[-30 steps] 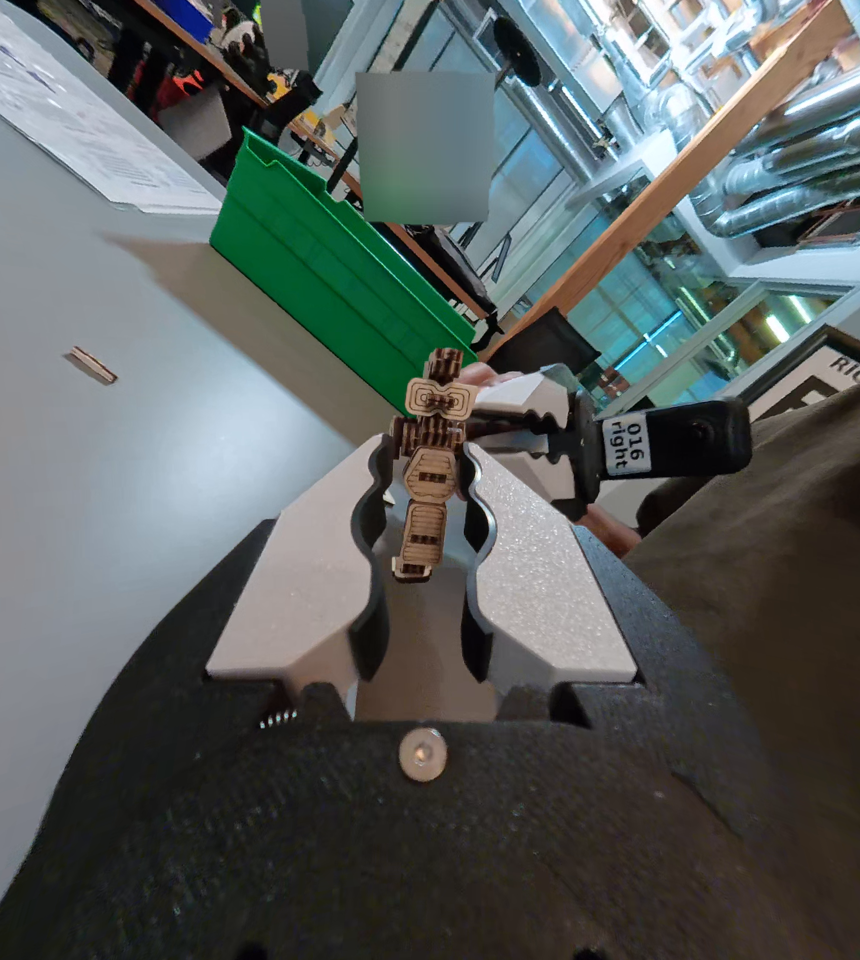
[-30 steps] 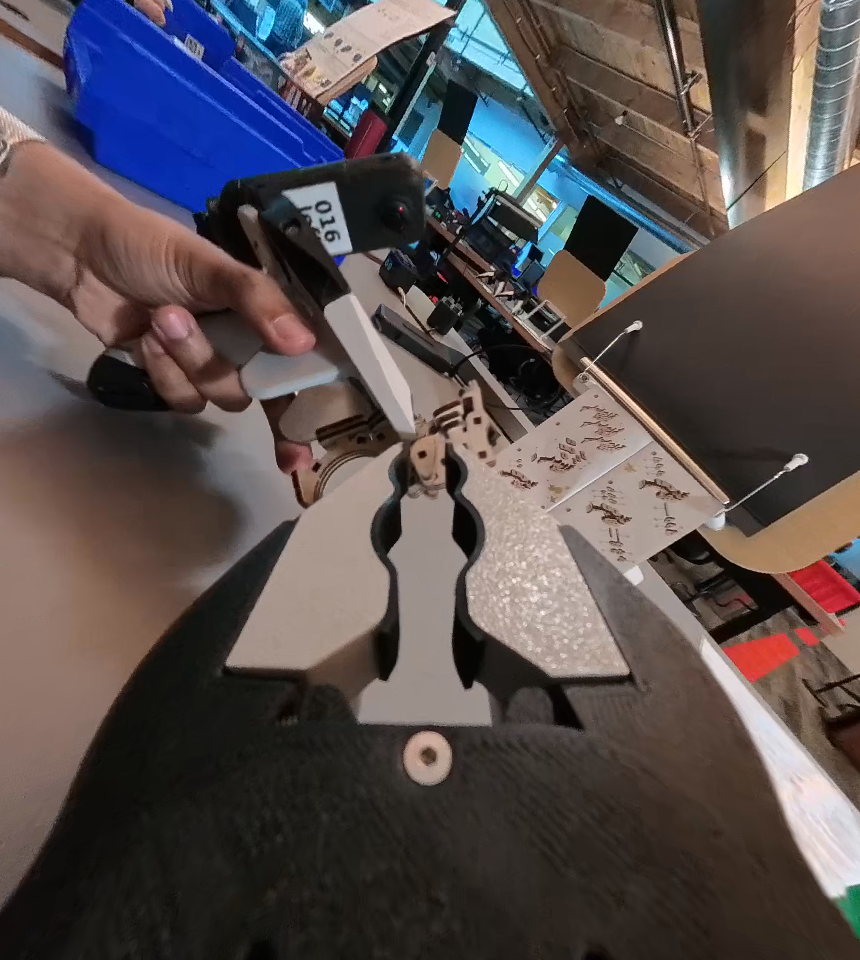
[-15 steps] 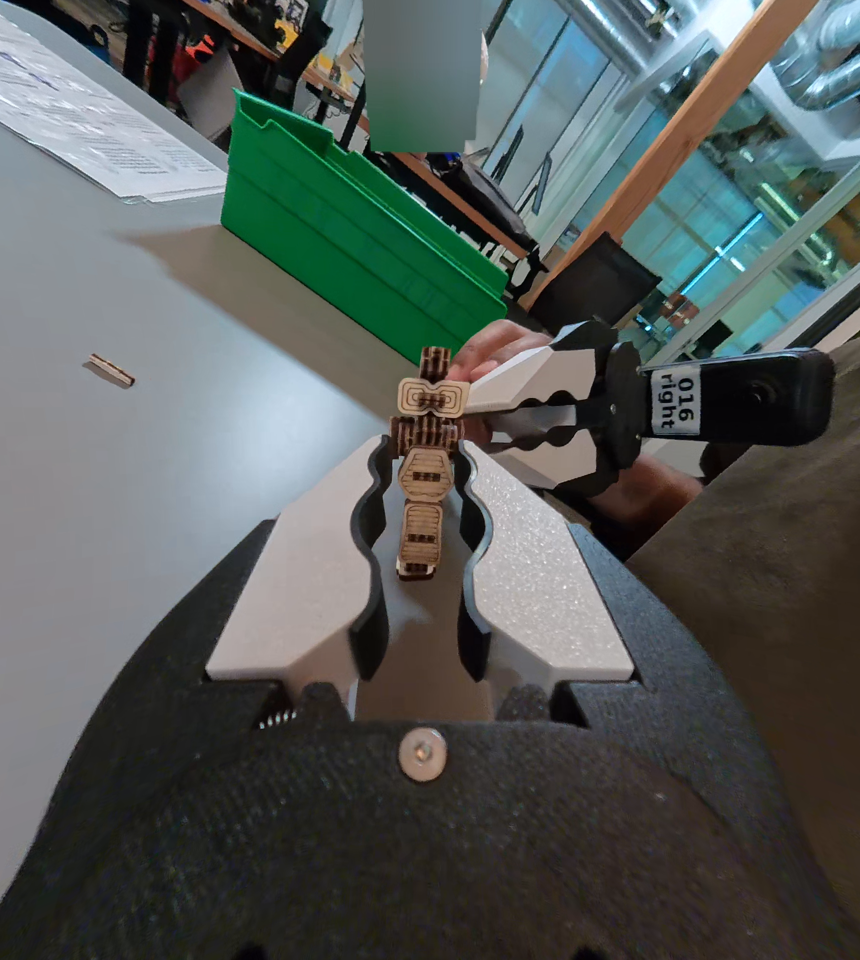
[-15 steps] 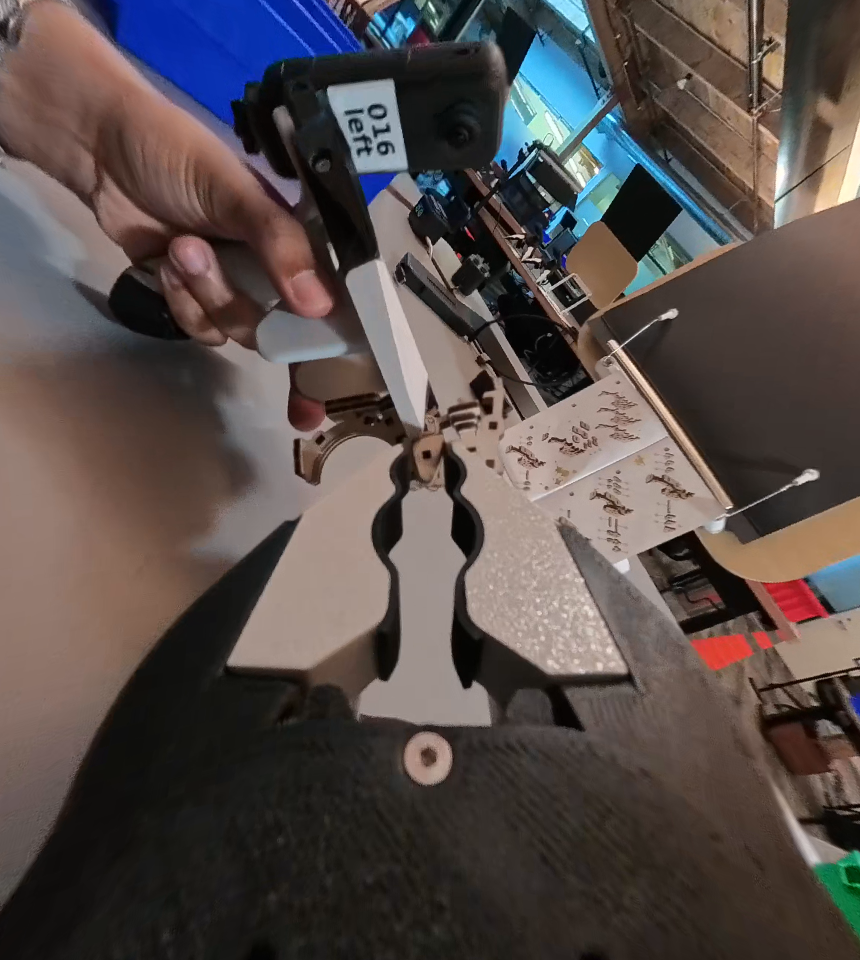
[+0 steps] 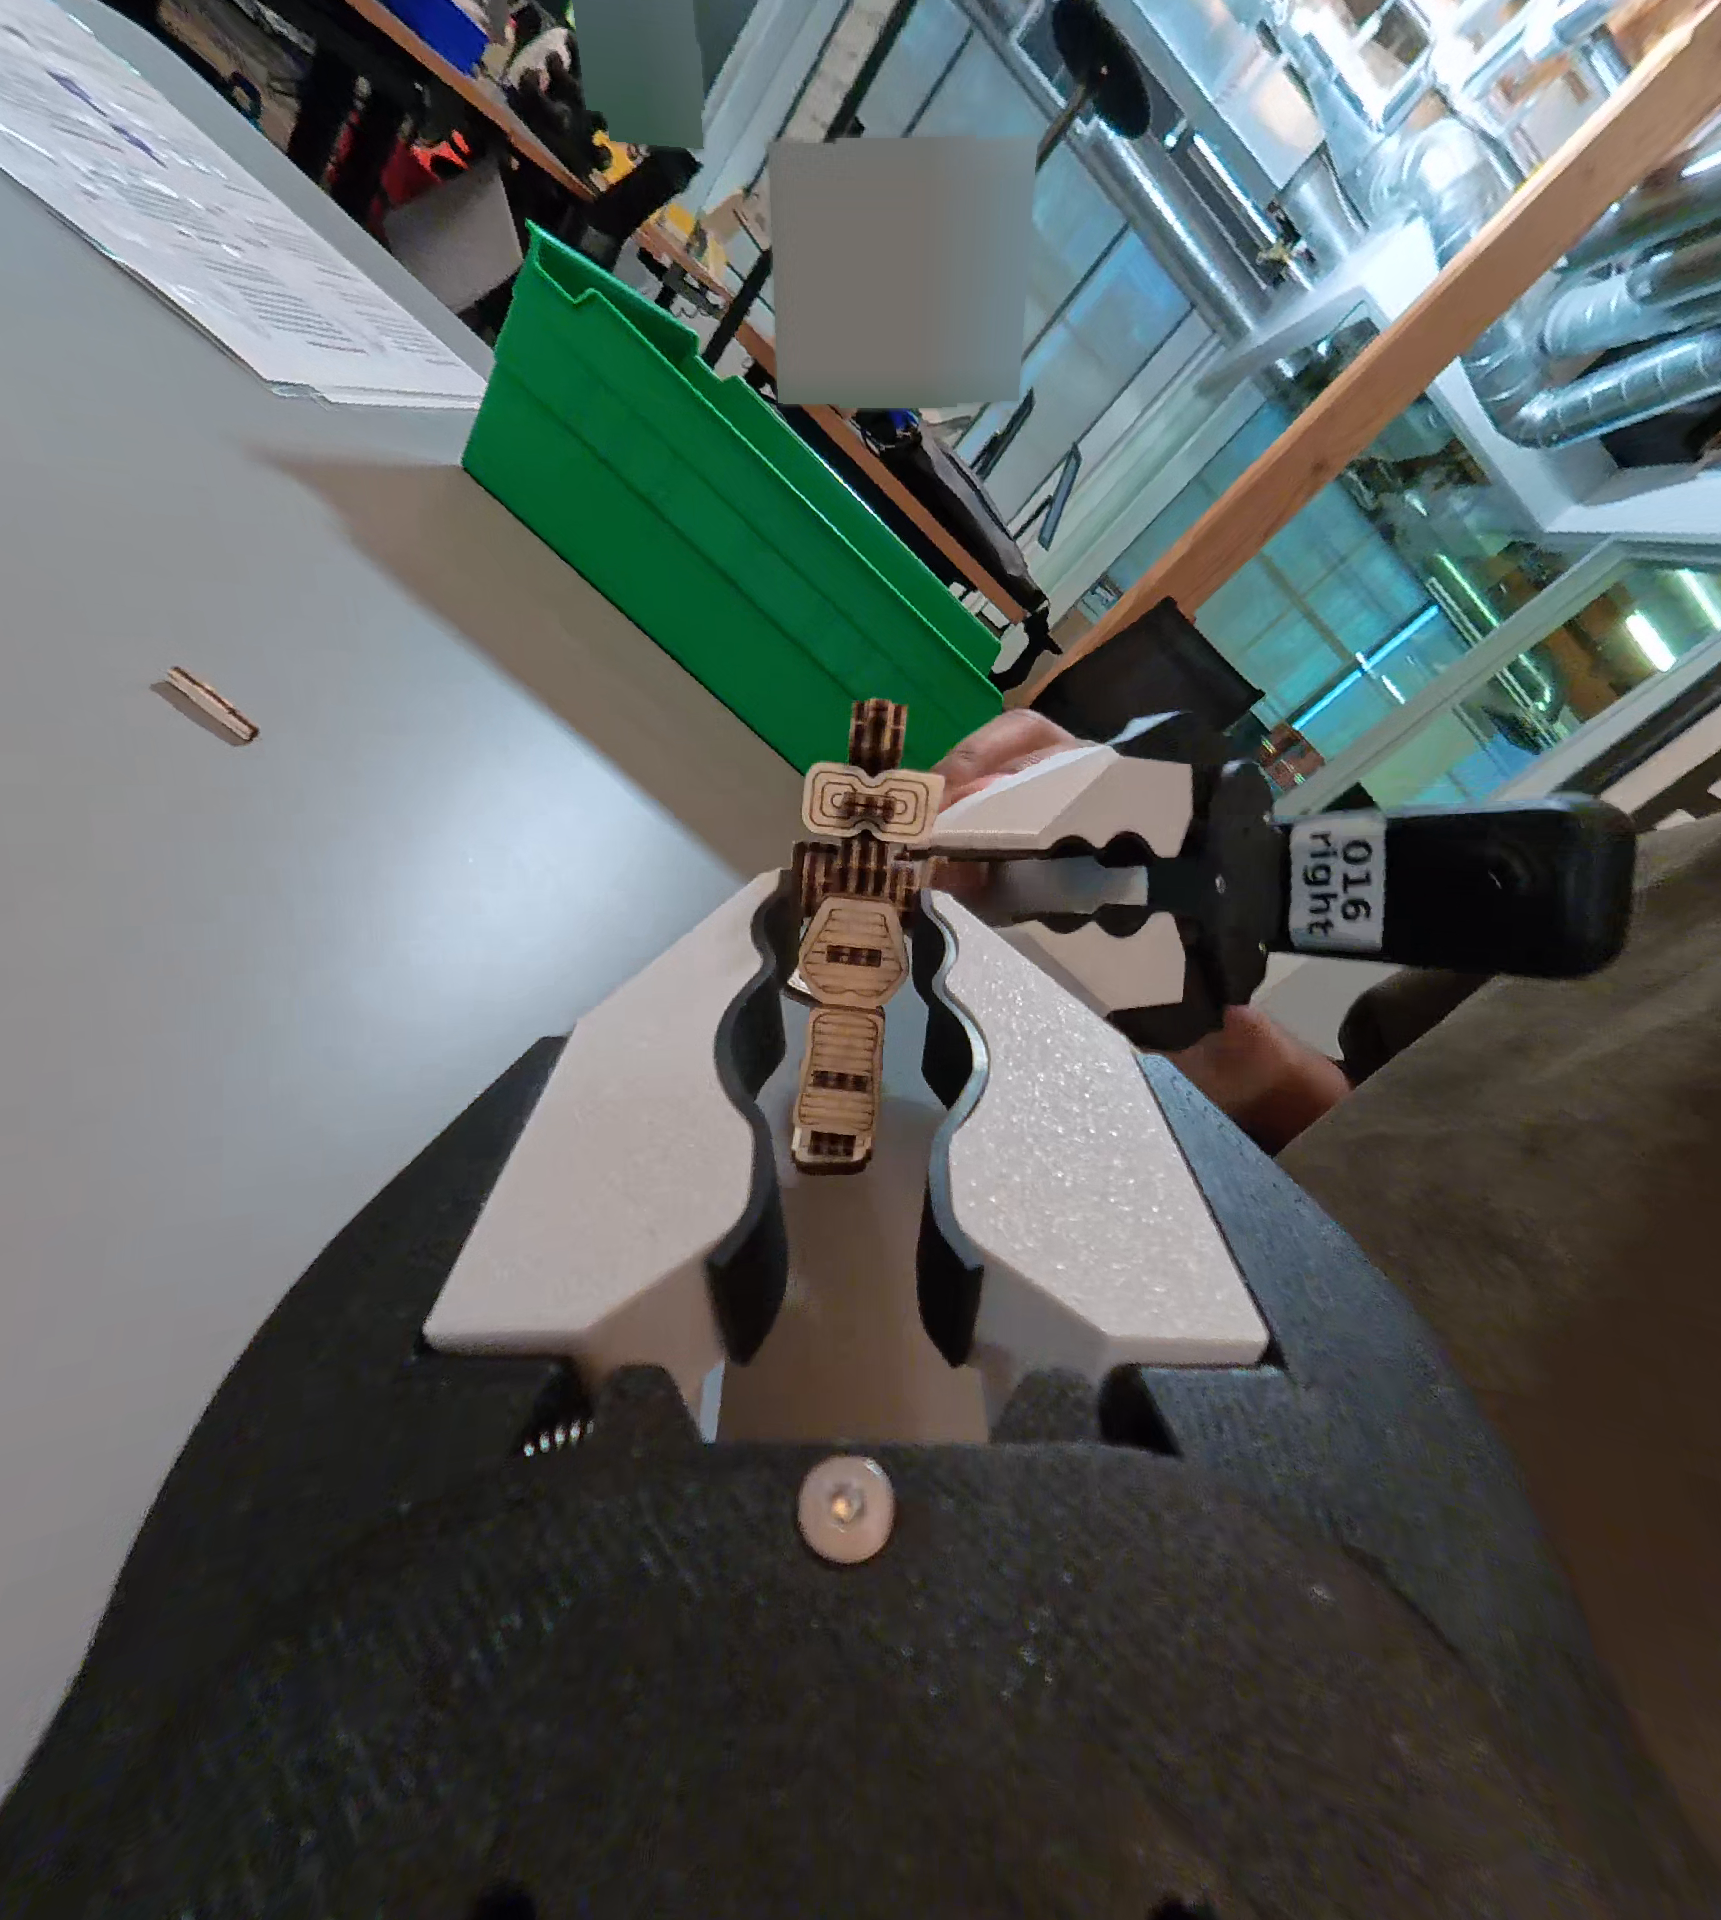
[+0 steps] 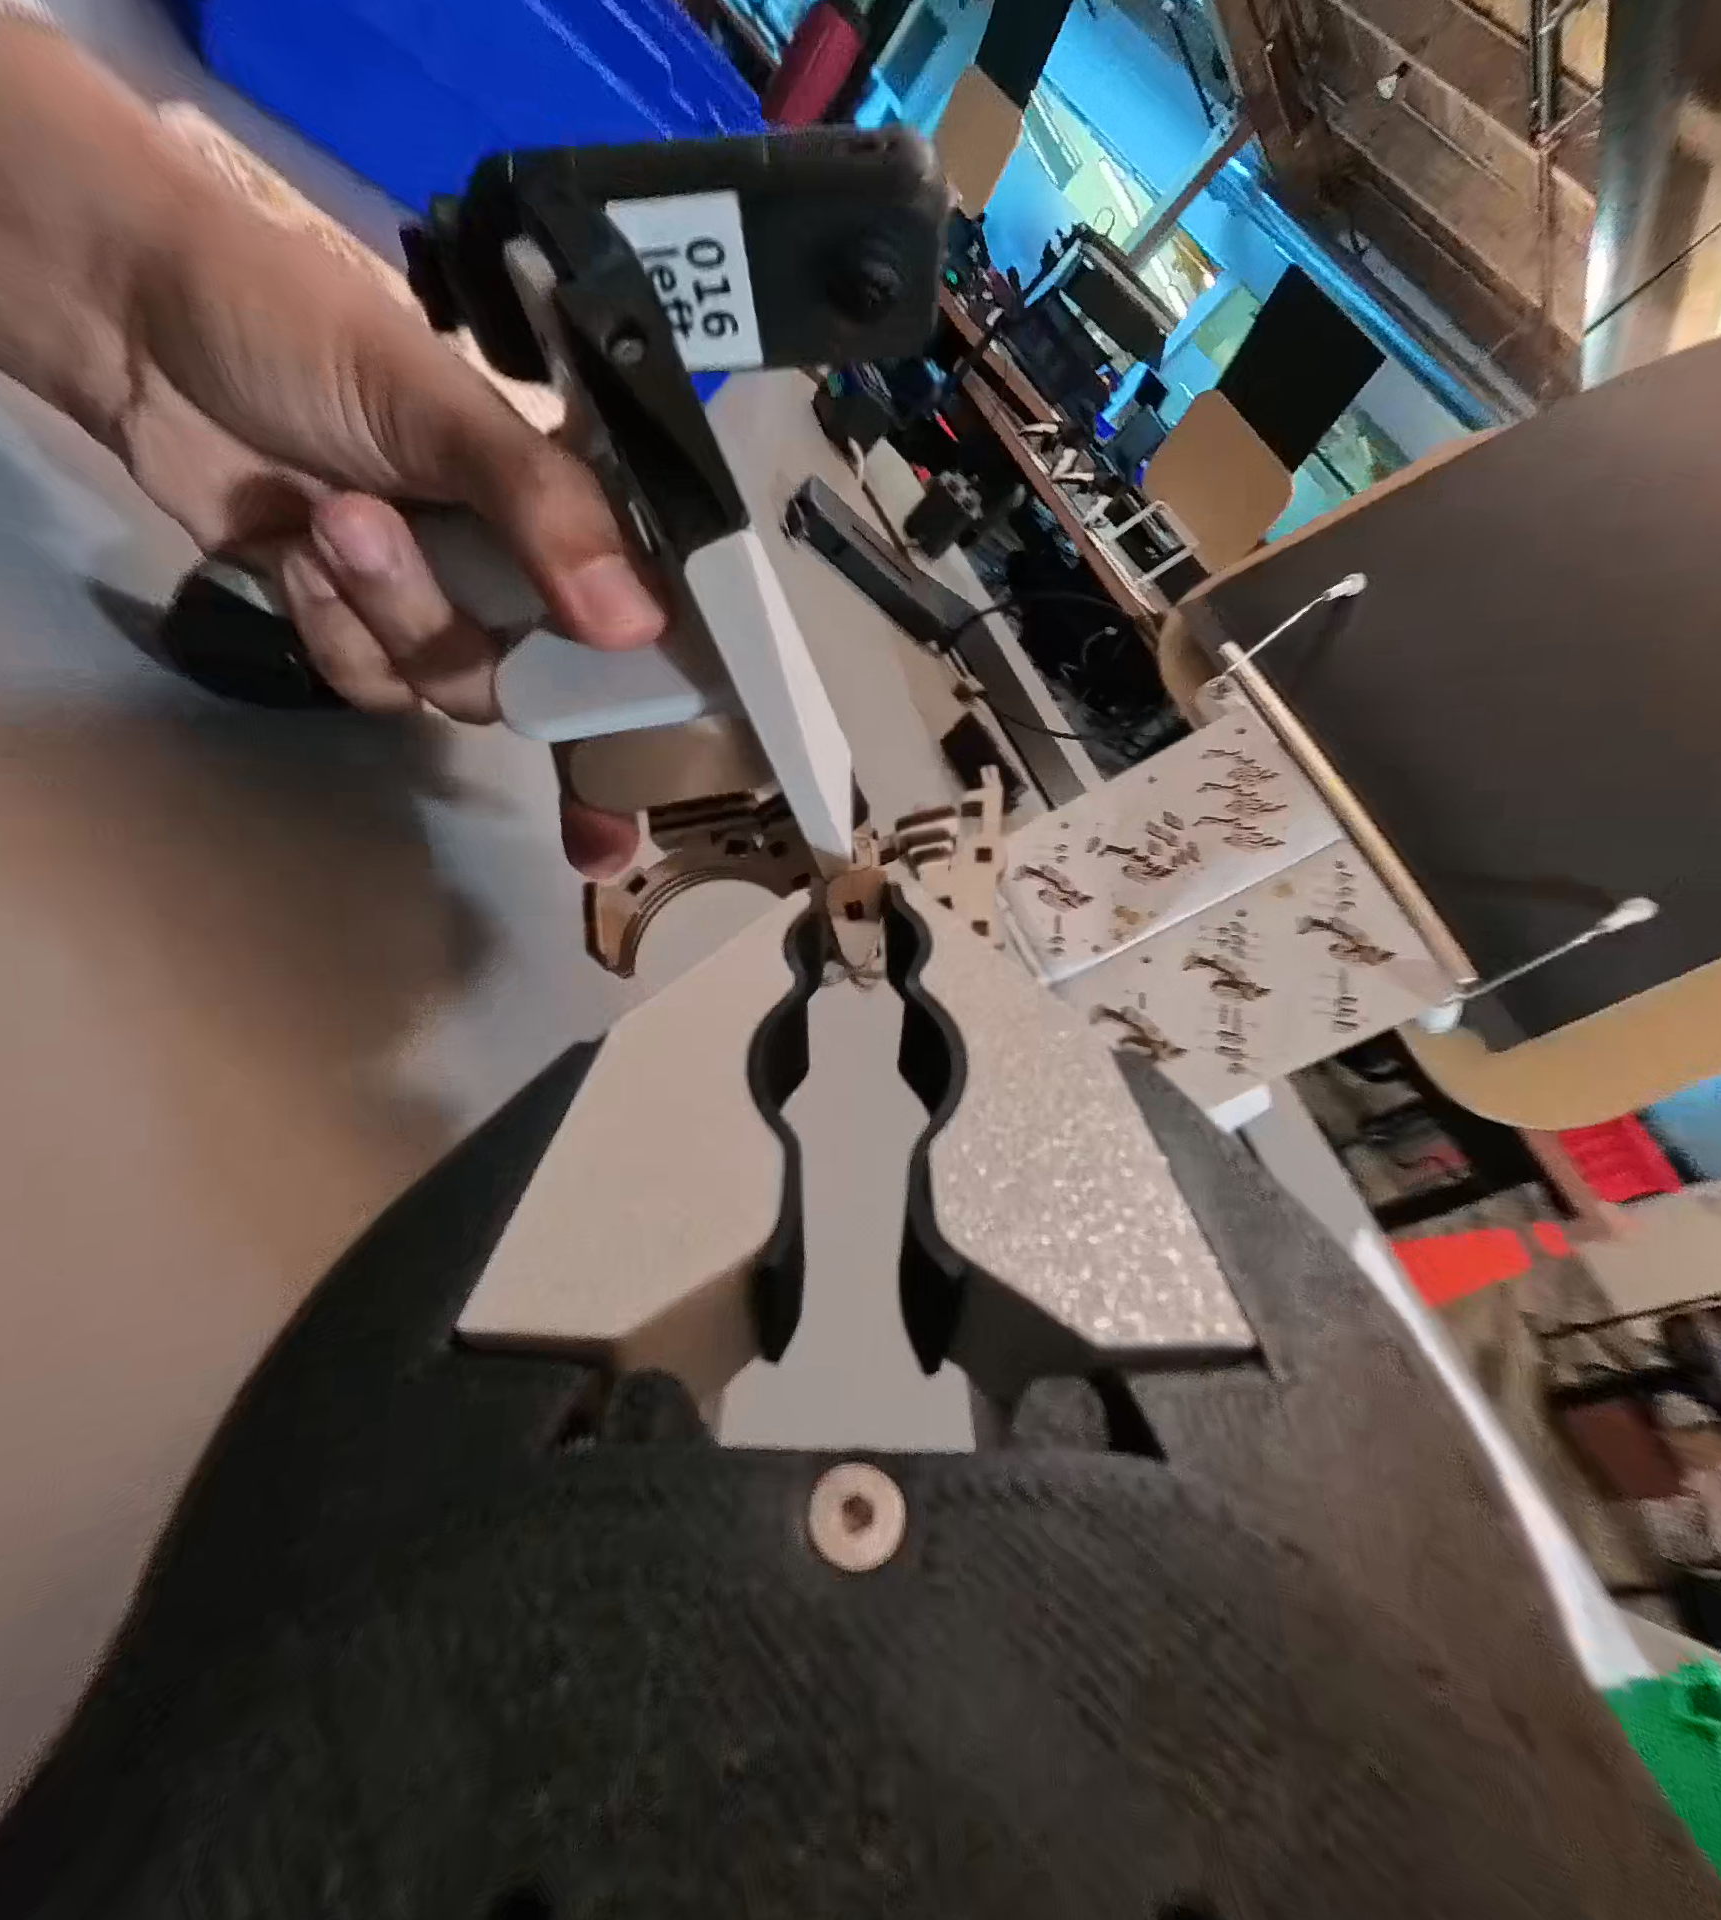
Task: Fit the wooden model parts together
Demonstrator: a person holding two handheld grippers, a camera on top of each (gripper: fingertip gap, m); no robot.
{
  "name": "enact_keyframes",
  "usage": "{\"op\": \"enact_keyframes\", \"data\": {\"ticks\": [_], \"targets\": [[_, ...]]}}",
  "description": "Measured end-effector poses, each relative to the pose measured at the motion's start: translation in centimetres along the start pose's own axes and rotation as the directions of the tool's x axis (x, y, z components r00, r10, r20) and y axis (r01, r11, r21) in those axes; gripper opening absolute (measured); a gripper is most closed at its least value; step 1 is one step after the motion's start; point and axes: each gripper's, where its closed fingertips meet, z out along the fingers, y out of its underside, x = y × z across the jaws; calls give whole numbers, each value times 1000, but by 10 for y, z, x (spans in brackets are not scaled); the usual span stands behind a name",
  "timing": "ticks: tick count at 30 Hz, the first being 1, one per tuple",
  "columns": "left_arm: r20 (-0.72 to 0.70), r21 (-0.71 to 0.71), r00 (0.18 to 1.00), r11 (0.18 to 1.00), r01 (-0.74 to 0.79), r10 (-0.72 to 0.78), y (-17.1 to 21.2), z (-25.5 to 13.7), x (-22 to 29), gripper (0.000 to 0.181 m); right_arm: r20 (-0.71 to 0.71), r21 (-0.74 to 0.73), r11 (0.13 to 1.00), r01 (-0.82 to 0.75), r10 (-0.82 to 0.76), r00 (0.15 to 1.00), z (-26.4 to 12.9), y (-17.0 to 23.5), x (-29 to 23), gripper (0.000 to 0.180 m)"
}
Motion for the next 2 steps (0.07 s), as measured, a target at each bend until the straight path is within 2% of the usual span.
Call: {"op": "enact_keyframes", "data": {"ticks": [1,2], "targets": [[13,9,1000,1000,-1,1,-1,0,-1,17,-14,-15,1000,25,-25,1000,1,1,1,8],[30,13,1000,1000,-8,8,-1,0,-3,17,-17,-20,1000,13,-13,1000,2,2,1,9]]}}
